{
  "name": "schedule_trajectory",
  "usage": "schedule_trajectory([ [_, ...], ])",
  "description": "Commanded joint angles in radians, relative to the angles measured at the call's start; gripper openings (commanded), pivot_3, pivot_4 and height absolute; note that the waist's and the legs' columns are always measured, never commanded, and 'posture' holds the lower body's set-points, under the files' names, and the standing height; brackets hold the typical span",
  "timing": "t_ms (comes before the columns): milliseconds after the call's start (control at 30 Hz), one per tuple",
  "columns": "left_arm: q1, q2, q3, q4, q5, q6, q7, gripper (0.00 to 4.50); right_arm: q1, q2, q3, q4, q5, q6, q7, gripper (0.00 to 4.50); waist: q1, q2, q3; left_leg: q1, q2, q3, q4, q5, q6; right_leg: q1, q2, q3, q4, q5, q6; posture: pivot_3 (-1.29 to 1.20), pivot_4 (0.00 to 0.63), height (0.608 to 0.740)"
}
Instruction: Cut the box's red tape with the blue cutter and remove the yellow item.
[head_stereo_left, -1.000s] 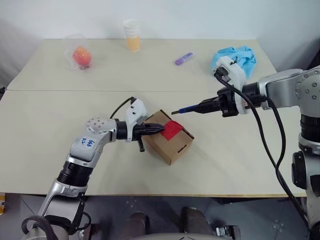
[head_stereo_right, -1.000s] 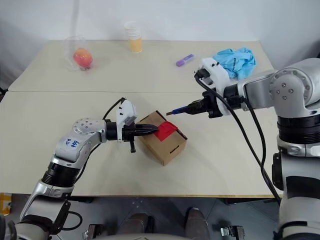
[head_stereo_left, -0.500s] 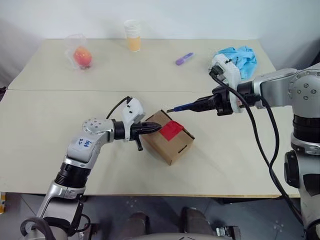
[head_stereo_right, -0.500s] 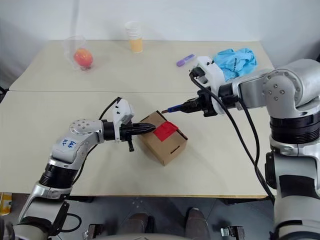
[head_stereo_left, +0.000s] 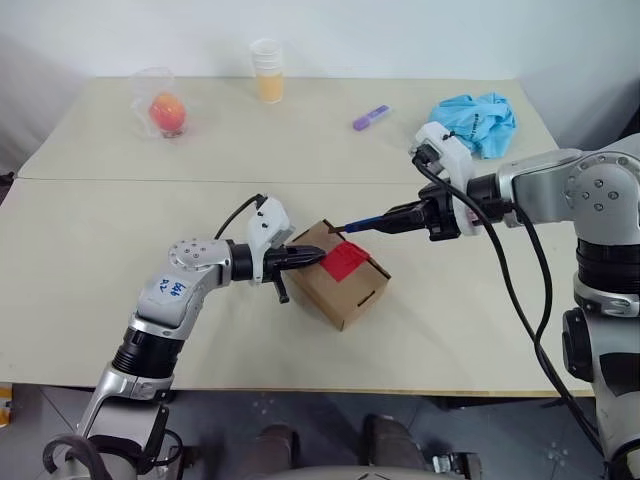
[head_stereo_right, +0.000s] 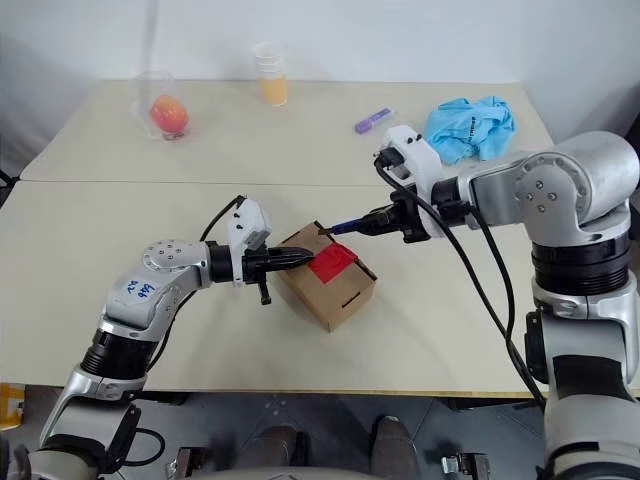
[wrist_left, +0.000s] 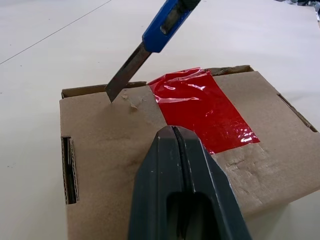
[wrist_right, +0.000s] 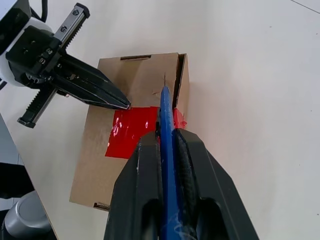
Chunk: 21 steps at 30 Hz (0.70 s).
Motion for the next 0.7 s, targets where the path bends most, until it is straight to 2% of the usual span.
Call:
schedule_trajectory([
  [33,0.024,0.006,-0.019,-0.006,0.008,0.012,-0.001,0.0,-0.043,-0.004,-0.043,0.005,-0.011,-0.016,0.018,0.11,0.0,0.0,0.0,0.0,0.0,0.0,0.0,0.0,0.0,0.0,0.0,0.0,0.0,0.0,0.0,0.0,0.15,0.74],
  [700,0.012,0.001,-0.024,0.004,0.014,0.009,-0.002,0.0,0.022,0.003,-0.038,-0.029,-0.04,-0.012,0.031,0.11,0.0,0.0,0.0,0.0,0.0,0.0,0.0,0.0,0.0,0.0,0.0,0.0,0.0,0.0,0.0,0.0,0.15,0.74],
])
